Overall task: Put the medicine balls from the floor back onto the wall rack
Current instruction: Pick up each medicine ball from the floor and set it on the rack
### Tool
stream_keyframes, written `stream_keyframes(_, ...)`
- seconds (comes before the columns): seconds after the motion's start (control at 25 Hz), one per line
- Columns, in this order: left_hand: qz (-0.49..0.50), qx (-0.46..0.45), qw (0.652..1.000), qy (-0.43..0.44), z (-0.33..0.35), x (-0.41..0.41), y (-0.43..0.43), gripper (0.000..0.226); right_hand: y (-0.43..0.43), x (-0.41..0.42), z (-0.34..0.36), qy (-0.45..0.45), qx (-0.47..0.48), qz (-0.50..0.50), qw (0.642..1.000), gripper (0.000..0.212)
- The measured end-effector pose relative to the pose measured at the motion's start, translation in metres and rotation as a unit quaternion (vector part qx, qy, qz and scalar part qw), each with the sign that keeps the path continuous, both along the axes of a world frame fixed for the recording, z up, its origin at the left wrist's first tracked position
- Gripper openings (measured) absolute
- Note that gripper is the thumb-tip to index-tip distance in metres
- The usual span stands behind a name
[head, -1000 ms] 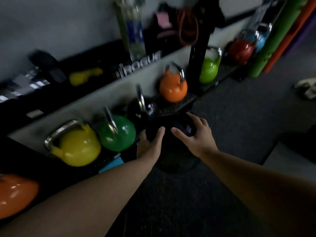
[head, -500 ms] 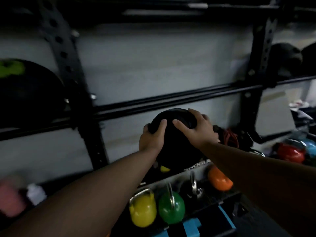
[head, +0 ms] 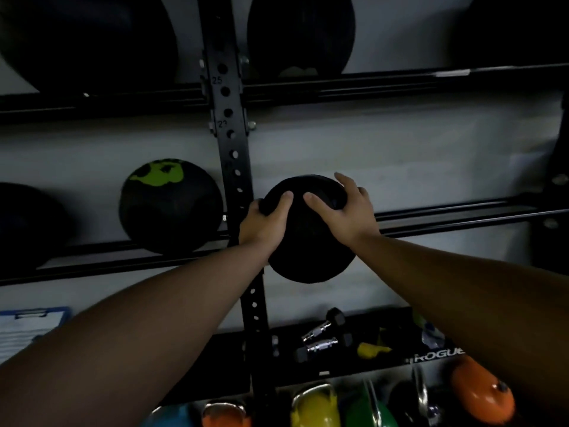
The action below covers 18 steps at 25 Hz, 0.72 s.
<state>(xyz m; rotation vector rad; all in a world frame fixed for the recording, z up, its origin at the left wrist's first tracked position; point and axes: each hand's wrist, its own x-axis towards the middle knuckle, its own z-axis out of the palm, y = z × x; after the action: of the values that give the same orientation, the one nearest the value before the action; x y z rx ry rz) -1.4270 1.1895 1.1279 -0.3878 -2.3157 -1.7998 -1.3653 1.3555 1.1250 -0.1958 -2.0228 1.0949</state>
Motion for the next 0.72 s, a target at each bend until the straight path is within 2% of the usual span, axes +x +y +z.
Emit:
stream_keyframes(0.16, -0.024, -0.01, 0.999, 0.023, 0.023, -0.06, 0.006, 0.1, 0.003, -0.048, 0.013, 0.022, -0.021, -0.012, 0.999, 0.102)
stream_keyframes(0.32, -0.05, -0.084, 0.993, 0.065, 0.03, -0.111, 0.044, 0.102, 0.03, -0.093, 0.016, 0.045, -0.059, -0.045, 0.996, 0.095)
stream_keyframes(0.4, -0.031, -0.128, 0.984, 0.118, 0.028, -0.138, 0.061, 0.086, 0.043, -0.129, 0.021, 0.059, -0.013, -0.034, 0.998, 0.085)
stream_keyframes(0.52, -0.004, -0.17, 0.958, 0.232, 0.026, -0.172, 0.074, 0.061, 0.06, -0.186, 0.025, 0.068, 0.09, 0.025, 0.993, 0.057)
stream_keyframes(0.6, -0.004, -0.213, 0.935, 0.285, 0.02, -0.184, 0.083, 0.06, 0.083, -0.216, 0.022, 0.083, 0.094, 0.05, 0.991, 0.037)
stream_keyframes(0.72, 0.008, -0.246, 0.917, 0.314, 0.014, -0.2, 0.111, 0.063, 0.117, -0.248, 0.006, 0.094, 0.038, 0.088, 0.991, 0.035)
